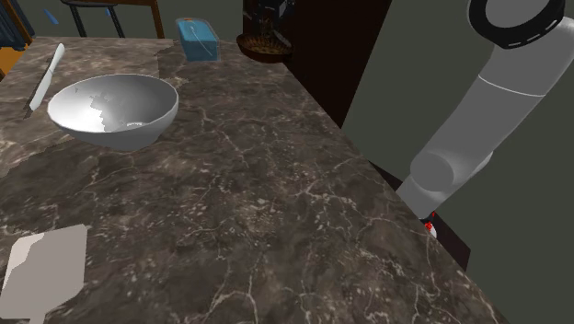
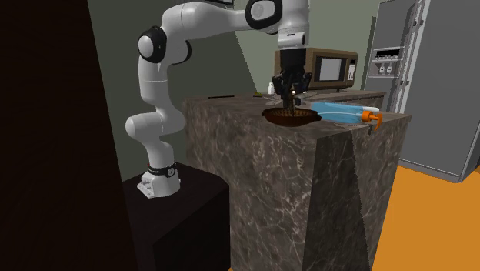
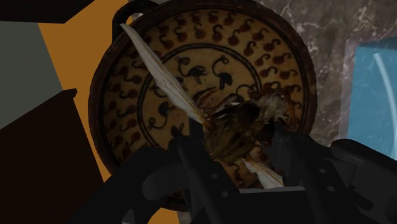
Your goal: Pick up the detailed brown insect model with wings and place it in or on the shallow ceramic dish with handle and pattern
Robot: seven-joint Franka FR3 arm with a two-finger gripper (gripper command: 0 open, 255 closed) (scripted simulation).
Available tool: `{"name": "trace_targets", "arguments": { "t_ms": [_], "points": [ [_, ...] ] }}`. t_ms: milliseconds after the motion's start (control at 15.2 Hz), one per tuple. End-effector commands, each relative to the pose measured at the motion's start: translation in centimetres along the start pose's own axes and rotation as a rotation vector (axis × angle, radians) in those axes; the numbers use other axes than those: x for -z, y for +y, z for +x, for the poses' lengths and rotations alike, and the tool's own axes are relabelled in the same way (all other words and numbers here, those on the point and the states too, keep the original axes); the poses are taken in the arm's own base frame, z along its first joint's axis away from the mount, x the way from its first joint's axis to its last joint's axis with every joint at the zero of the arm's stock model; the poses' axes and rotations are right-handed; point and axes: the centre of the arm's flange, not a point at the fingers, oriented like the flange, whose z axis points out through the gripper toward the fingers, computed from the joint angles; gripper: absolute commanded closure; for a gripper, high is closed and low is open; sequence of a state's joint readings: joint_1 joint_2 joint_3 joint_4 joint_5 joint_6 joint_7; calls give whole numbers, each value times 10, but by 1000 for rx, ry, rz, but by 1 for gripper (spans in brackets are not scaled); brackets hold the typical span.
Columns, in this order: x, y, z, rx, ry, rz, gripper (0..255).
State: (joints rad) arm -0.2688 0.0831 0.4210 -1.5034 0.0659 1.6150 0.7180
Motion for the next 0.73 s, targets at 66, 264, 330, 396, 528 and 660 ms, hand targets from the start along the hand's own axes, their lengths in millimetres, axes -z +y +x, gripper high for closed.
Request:
{"name": "trace_targets", "arguments": {
  "t_ms": [66,264,330,396,528,660],
  "points": [
    [0,0,0,0,0,0,0],
    [0,0,0,0,0,0,0],
    [0,0,0,0,0,0,0],
    [13,0,0,0,0,0,0],
    [40,0,0,0,0,0,0],
    [50,0,0,0,0,0,0]
  ]
}}
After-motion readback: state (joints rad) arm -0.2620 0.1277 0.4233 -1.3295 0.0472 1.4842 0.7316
